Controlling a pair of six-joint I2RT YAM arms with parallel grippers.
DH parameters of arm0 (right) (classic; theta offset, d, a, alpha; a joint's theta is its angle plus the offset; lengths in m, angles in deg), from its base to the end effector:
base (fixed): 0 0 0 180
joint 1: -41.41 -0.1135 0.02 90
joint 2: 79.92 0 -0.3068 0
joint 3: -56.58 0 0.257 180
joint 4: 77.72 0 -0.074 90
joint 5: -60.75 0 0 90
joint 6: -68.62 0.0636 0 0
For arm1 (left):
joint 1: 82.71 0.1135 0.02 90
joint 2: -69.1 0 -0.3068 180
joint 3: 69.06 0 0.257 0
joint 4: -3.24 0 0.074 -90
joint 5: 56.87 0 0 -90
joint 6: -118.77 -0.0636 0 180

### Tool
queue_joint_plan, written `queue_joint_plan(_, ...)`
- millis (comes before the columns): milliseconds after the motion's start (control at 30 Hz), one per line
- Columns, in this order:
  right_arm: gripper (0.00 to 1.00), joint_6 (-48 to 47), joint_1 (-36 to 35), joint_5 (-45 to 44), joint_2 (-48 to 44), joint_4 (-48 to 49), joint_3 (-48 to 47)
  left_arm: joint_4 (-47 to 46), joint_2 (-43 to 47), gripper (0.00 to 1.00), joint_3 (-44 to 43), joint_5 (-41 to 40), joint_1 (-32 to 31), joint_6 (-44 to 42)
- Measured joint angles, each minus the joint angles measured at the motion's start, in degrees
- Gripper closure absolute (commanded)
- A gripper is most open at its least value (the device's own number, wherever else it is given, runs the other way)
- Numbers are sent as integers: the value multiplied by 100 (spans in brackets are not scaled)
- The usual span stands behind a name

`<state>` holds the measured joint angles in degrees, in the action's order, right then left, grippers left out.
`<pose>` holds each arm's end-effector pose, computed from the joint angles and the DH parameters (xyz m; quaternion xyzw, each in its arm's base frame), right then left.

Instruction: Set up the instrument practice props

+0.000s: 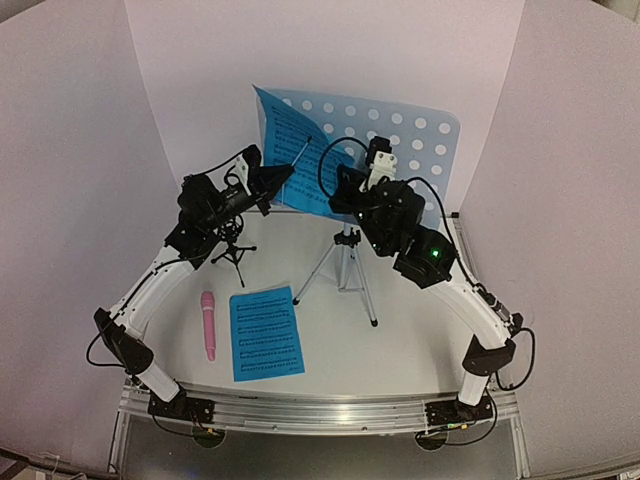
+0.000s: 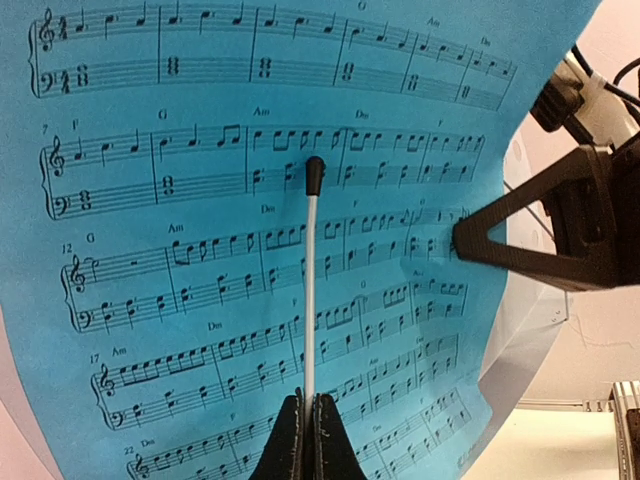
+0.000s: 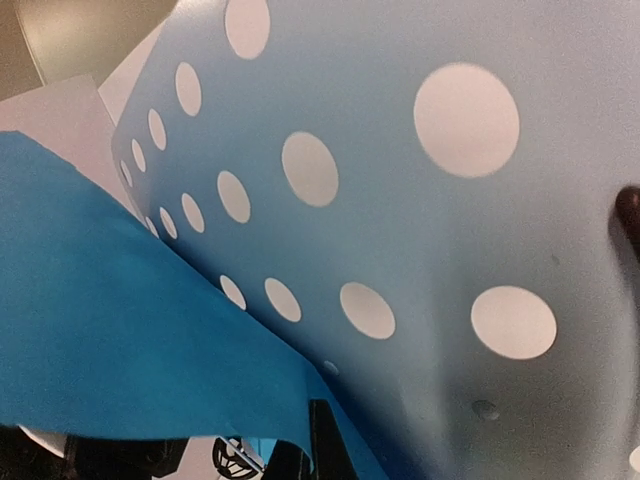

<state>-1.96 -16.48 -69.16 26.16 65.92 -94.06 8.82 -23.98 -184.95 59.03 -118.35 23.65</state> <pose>0.2523 0.3253 0.6061 0.0408 0.6661 0.2693 0.6944 0.3078 -0.2549 0.5584 0.3704 0.4791 -0.3348 0.7219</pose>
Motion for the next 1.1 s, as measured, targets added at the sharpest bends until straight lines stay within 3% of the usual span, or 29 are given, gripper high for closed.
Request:
queue_joint_plan(233, 100, -443, 0, 3, 222, -26, -653, 0, 0, 100, 0, 3, 0, 2)
queue_joint_plan(1100, 100, -580, 2, -12, 264, -77, -521, -4, 1, 100, 0, 10, 0, 4)
